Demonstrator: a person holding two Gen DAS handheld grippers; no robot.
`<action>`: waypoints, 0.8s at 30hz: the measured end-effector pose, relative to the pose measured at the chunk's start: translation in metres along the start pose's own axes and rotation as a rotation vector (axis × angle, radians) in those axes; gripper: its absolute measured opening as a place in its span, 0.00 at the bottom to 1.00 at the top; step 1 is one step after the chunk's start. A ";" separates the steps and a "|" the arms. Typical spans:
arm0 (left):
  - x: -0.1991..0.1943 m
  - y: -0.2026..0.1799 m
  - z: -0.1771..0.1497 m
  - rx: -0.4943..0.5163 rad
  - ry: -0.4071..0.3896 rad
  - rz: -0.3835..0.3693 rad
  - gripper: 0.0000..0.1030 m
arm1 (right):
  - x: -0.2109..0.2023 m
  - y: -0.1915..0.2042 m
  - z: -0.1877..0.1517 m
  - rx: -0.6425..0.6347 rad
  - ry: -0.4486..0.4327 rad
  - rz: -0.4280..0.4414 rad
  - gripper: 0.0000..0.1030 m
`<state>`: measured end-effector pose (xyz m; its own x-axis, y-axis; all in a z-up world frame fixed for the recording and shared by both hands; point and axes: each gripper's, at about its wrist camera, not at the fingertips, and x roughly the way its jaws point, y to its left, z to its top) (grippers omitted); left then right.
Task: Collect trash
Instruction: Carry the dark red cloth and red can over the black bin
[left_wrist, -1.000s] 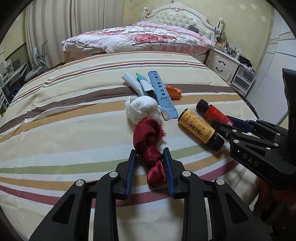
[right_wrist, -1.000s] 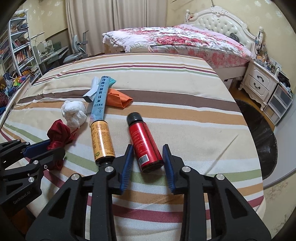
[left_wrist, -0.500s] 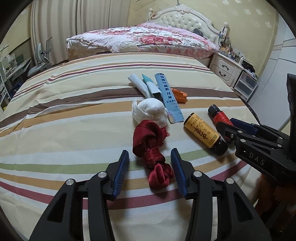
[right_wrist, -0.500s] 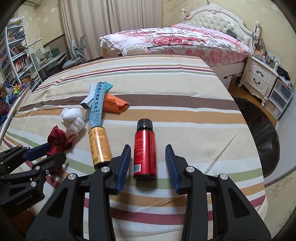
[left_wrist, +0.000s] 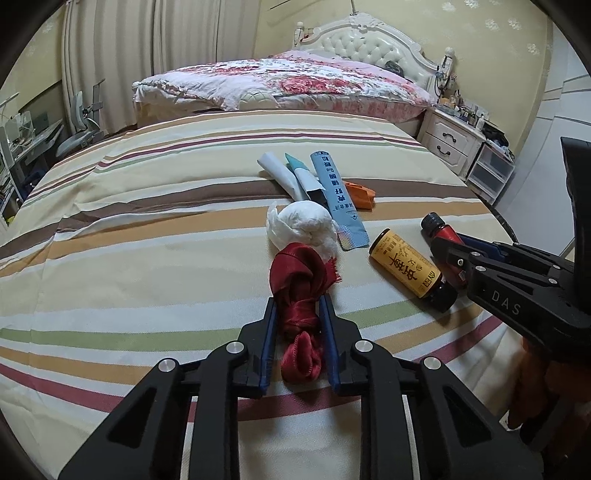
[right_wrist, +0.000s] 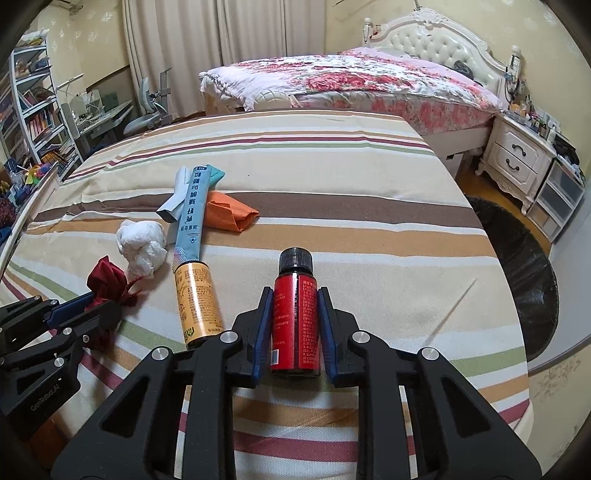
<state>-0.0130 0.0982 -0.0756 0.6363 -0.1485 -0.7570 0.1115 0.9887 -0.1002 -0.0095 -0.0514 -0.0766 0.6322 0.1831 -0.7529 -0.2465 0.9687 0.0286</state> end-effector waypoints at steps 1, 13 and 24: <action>-0.002 -0.001 -0.001 0.005 -0.005 -0.004 0.23 | -0.002 -0.001 -0.001 0.004 -0.002 -0.001 0.22; -0.026 -0.018 0.014 0.036 -0.108 -0.012 0.23 | -0.035 -0.029 -0.003 0.069 -0.071 -0.041 0.22; -0.022 -0.063 0.038 0.118 -0.152 -0.062 0.23 | -0.066 -0.083 0.006 0.160 -0.153 -0.145 0.22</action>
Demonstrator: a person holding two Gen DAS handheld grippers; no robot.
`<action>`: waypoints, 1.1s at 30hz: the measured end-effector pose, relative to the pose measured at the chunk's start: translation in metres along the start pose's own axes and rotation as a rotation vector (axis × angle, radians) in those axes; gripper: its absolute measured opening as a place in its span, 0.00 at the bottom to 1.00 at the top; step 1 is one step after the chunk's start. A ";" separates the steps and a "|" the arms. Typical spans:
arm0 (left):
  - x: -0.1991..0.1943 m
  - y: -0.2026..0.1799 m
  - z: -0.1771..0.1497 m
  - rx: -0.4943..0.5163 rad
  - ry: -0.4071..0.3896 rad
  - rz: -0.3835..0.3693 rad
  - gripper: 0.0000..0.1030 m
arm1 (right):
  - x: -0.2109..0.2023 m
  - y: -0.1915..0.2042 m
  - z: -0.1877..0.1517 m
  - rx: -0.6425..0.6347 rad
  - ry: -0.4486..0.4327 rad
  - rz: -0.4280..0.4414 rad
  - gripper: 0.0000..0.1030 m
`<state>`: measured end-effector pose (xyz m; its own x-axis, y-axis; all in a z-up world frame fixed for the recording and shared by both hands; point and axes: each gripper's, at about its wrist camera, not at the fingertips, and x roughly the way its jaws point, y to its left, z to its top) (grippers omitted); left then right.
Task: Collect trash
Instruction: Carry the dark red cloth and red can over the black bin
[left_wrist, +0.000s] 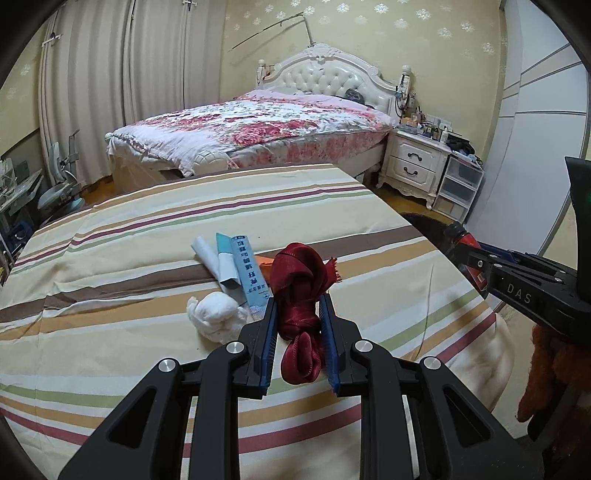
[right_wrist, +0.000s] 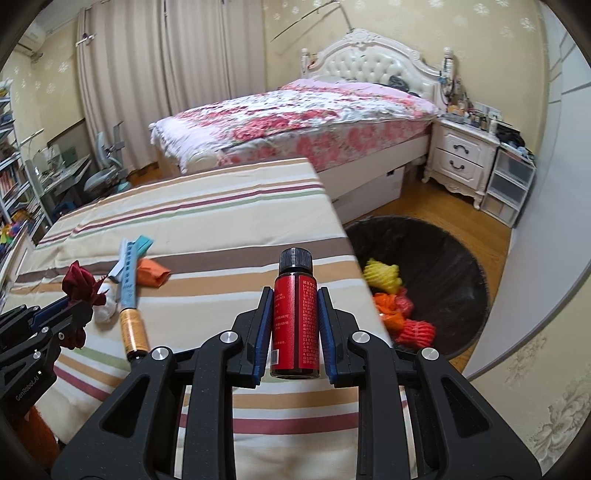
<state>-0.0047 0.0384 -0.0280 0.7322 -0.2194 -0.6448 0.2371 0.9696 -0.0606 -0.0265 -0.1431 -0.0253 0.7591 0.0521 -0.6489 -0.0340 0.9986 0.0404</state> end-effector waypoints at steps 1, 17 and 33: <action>0.002 -0.002 0.002 0.001 -0.001 -0.003 0.23 | -0.001 -0.004 0.001 0.007 -0.004 -0.007 0.22; 0.018 -0.048 0.037 0.052 -0.044 -0.078 0.23 | 0.000 -0.040 0.006 0.068 -0.028 -0.059 0.22; 0.091 -0.139 0.082 0.166 -0.037 -0.168 0.23 | 0.027 -0.104 0.025 0.153 -0.026 -0.151 0.23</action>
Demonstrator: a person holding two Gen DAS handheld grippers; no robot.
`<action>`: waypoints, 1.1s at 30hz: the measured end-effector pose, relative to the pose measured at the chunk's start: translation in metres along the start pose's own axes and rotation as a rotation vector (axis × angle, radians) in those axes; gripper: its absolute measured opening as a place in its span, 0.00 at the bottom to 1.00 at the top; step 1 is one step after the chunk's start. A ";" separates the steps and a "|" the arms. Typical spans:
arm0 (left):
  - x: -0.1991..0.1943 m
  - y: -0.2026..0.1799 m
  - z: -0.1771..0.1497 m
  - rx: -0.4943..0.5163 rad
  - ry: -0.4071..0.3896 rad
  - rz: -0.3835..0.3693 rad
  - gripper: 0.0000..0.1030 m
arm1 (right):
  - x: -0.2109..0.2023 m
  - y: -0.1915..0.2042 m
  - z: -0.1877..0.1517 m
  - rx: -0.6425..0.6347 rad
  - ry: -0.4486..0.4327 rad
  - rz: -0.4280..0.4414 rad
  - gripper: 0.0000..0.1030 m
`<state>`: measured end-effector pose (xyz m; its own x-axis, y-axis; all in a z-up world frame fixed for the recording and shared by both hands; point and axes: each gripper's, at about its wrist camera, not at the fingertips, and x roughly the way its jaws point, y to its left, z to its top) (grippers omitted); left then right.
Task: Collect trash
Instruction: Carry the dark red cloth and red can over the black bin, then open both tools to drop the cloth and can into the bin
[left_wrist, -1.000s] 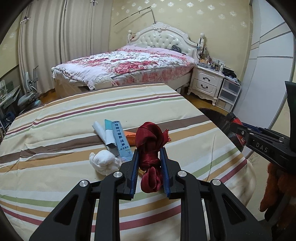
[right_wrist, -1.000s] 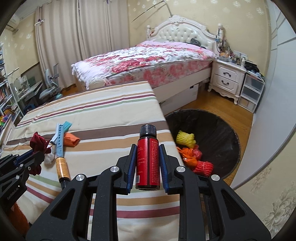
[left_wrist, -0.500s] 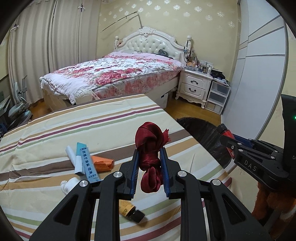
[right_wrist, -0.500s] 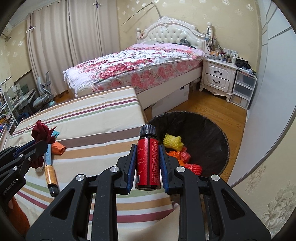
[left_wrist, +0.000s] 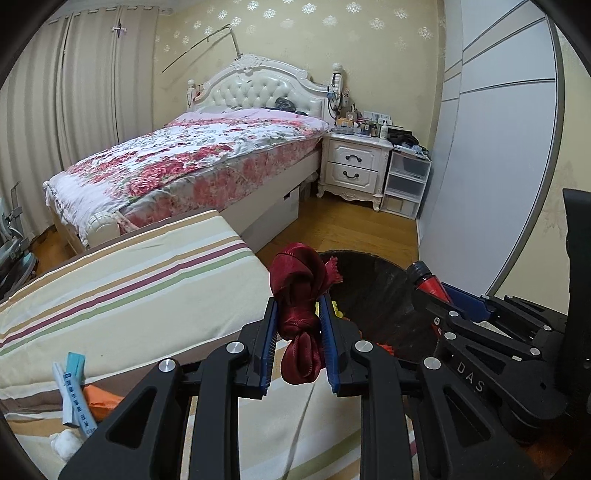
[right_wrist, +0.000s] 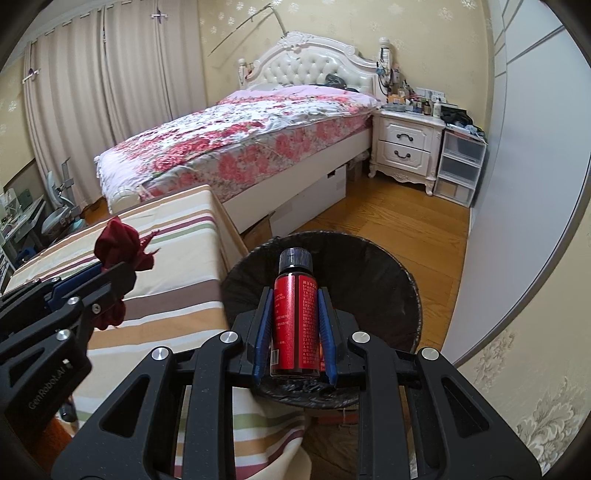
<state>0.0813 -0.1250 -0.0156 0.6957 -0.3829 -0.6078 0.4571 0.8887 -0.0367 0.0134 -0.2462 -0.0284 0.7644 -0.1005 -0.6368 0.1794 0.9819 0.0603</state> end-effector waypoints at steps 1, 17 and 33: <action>0.006 -0.002 0.002 0.001 0.009 -0.001 0.23 | 0.004 -0.003 0.001 0.005 0.005 -0.003 0.23; 0.080 -0.019 0.010 0.040 0.095 0.044 0.32 | 0.051 -0.039 0.006 0.074 0.051 -0.043 0.25; 0.057 0.007 0.008 -0.018 0.071 0.144 0.73 | 0.042 -0.038 0.002 0.096 0.030 -0.081 0.52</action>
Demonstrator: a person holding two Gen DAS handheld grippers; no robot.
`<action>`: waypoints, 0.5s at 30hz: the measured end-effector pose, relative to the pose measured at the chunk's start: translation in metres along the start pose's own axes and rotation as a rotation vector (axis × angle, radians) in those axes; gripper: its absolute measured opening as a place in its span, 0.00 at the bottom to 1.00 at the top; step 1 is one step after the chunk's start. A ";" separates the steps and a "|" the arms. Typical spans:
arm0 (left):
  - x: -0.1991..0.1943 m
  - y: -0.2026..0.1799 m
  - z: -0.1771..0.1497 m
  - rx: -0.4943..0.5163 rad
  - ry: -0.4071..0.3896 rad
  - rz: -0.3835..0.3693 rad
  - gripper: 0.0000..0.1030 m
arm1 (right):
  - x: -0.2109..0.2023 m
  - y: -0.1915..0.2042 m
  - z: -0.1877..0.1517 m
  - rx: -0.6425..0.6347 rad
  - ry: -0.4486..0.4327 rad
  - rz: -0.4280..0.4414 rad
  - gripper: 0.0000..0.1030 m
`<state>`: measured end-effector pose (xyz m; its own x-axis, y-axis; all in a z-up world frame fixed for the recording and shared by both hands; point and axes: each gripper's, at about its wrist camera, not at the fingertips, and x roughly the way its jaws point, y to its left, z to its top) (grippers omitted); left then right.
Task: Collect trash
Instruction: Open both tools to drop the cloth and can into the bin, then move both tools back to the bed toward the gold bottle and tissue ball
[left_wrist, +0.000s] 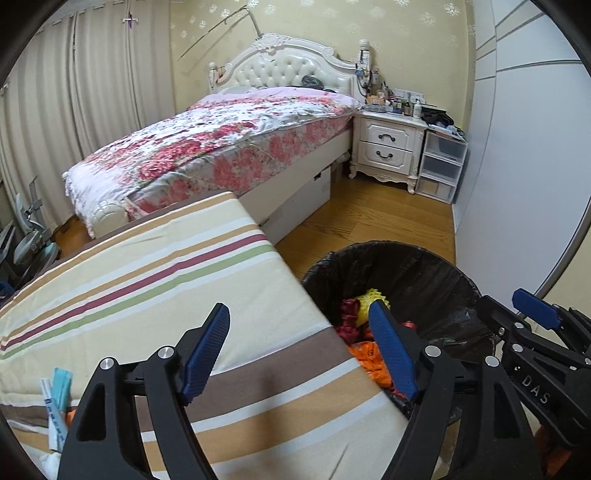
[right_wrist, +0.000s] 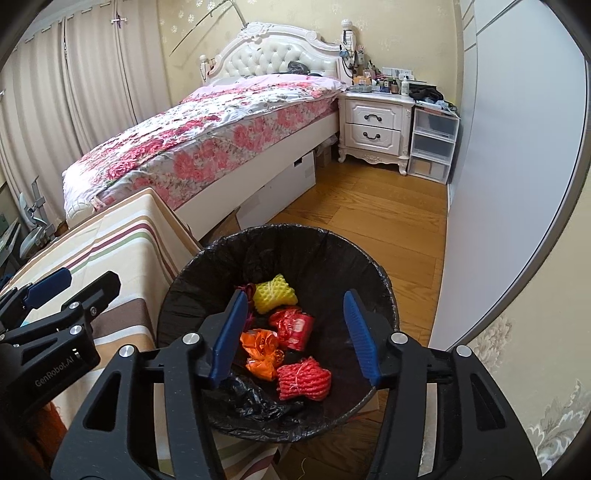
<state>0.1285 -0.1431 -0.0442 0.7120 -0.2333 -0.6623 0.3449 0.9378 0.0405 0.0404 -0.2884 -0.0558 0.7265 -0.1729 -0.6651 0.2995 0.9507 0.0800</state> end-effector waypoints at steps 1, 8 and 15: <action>-0.004 0.004 -0.002 -0.007 -0.003 0.002 0.74 | -0.003 0.002 -0.001 -0.002 -0.003 0.004 0.53; -0.034 0.038 -0.019 -0.059 0.014 0.035 0.74 | -0.031 0.028 -0.015 -0.039 -0.010 0.057 0.58; -0.071 0.078 -0.046 -0.109 0.024 0.084 0.74 | -0.056 0.067 -0.035 -0.108 -0.005 0.126 0.59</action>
<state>0.0765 -0.0419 -0.0289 0.7204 -0.1477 -0.6776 0.2152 0.9764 0.0159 -0.0021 -0.2062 -0.0391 0.7571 -0.0519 -0.6513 0.1382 0.9870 0.0821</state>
